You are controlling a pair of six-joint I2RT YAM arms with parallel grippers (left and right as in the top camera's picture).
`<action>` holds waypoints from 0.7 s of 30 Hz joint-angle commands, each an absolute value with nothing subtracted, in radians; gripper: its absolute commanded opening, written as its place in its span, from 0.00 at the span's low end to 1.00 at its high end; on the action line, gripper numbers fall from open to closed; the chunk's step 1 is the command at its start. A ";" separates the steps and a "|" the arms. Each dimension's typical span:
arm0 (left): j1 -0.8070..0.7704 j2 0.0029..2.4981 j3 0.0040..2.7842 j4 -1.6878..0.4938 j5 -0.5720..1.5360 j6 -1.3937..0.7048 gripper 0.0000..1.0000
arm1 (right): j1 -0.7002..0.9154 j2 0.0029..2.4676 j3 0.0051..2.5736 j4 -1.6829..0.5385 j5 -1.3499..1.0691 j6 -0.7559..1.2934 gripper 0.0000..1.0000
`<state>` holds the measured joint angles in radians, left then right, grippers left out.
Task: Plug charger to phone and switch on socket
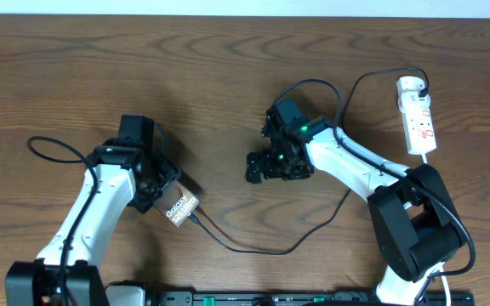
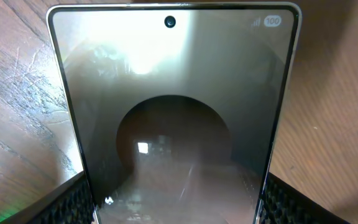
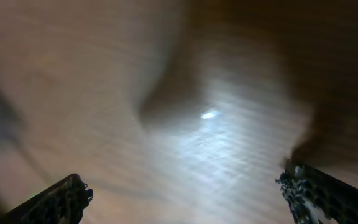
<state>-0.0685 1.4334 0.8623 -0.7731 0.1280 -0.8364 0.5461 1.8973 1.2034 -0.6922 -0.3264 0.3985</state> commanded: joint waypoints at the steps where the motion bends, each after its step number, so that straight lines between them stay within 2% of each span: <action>1: -0.069 1.460 0.888 -0.772 0.121 -0.823 0.07 | 0.543 1.901 1.217 -0.700 -0.205 0.448 0.99; 21: -0.069 1.575 0.888 -0.731 0.110 -0.814 0.07 | 0.542 1.900 1.223 -0.704 -0.159 0.459 0.99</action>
